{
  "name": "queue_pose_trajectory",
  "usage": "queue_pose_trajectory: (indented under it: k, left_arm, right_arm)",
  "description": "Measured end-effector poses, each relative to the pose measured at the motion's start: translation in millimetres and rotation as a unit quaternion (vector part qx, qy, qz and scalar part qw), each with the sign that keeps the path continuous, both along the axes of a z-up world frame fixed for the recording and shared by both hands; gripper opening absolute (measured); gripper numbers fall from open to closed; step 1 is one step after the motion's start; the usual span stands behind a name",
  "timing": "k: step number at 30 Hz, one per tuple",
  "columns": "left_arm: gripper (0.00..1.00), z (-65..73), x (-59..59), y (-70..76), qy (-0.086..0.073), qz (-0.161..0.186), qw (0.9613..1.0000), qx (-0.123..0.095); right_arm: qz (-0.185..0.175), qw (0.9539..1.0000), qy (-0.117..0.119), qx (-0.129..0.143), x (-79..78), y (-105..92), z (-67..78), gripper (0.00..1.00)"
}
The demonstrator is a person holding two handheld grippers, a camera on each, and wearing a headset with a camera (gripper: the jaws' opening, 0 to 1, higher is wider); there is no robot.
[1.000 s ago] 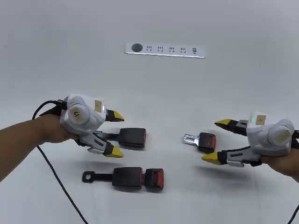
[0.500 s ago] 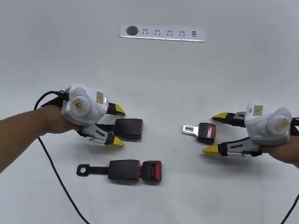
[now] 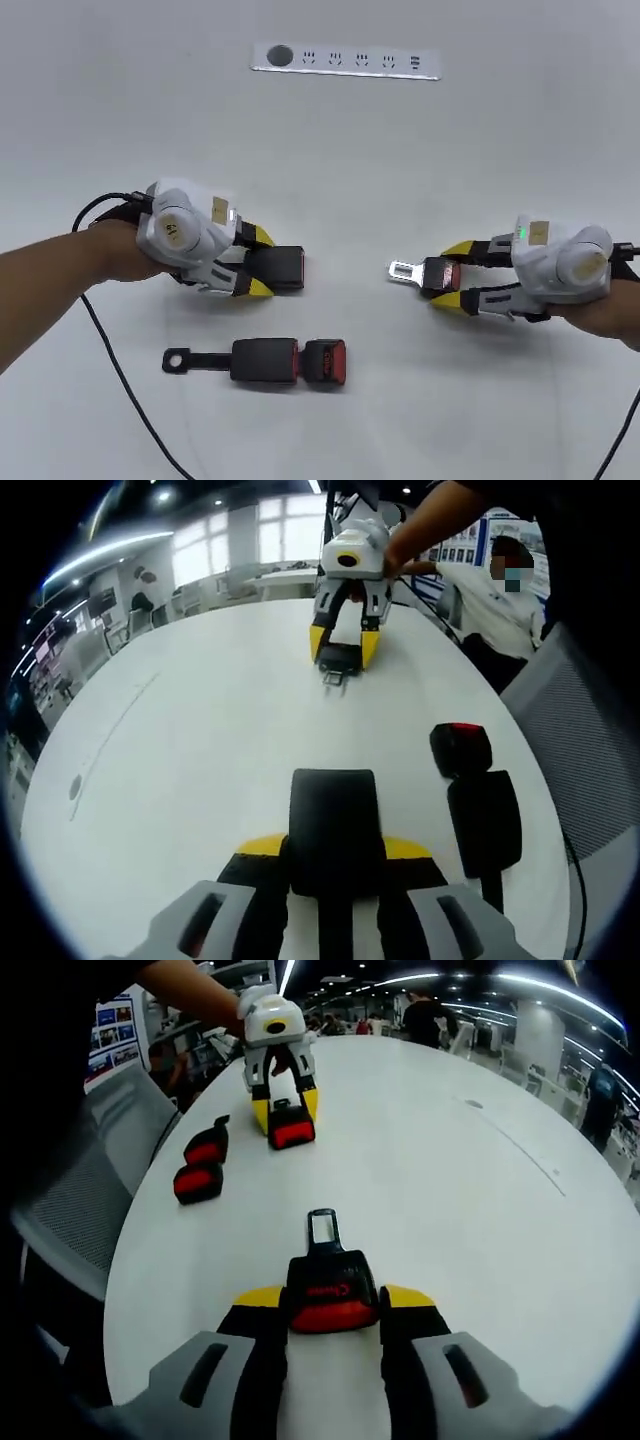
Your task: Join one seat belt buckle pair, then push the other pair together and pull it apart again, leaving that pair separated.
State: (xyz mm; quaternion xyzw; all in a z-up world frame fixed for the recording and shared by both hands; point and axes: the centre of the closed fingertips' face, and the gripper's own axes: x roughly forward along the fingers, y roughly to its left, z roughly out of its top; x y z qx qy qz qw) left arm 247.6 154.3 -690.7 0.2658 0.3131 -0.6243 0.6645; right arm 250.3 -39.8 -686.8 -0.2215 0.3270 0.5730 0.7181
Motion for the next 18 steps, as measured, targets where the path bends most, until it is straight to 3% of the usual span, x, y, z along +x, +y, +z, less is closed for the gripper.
queue_pose_trajectory:
  k: [7,18]
  left_arm:
    - [0.34,-1.4,-1.7,0.3,-0.001,-0.013,0.9999,0.005]
    - [0.34,-1.9,-2.6,0.9,0.011,-0.010,0.9999,-0.005]
  right_arm:
    - [0.027,0.9995,0.005,-0.017,-0.1,0.1,-1.6,0.34]
    - [0.047,0.9988,0.005,-0.006,-0.9,9.9,-2.1,0.34]
